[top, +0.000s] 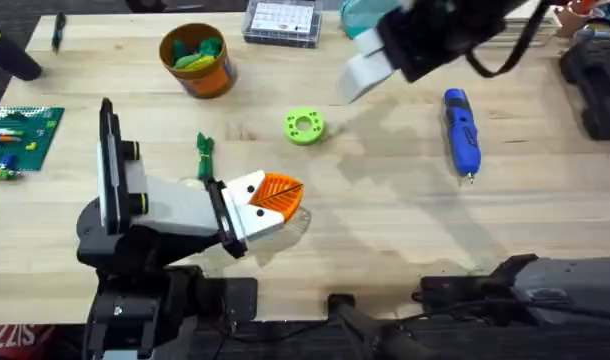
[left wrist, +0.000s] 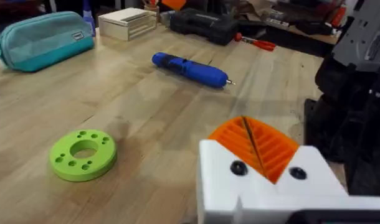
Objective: Pick up the gripper from the table and insert it into the empty holder that is missing its gripper. Then pick up a screw, insert it into the mounting hole, and use the screwdriver to tighten it. Finally, clean up the table by picking up the vegetable and placing it into the bucket.
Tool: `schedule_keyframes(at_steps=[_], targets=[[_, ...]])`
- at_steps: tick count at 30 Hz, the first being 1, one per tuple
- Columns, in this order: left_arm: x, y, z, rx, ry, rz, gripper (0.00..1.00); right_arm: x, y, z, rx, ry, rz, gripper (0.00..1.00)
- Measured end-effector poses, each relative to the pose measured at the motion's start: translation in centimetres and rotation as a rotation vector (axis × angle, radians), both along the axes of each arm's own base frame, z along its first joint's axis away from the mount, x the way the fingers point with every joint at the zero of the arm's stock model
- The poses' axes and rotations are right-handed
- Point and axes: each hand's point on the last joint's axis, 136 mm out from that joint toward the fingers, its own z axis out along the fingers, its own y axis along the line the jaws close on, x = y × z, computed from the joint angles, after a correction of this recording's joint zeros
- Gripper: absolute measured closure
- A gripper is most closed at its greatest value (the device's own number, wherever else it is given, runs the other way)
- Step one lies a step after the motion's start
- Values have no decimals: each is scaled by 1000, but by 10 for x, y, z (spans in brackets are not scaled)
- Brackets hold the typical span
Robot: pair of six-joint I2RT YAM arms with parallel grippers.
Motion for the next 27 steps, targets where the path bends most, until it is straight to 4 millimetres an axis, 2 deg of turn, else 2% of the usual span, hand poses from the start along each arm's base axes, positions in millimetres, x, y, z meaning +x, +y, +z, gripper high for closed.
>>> schedule_keyframes(at_steps=[3,7,11,15,22,27], targets=[[0,0,0,0,0,0,982,2,-28,-17,-7,48,-101,9],[0,0,0,0,0,0,982,-9,-69,-50,-21,112,-227,9],[0,0,0,0,0,0,982,-14,-106,-74,-14,131,-338,9],[0,0,0,0,0,0,982,-14,-137,-96,-3,174,-403,8],[0,0,0,0,0,1,982,20,-185,-121,22,169,-517,8],[0,0,0,0,0,1,982,42,-197,-135,-2,139,-465,8]])
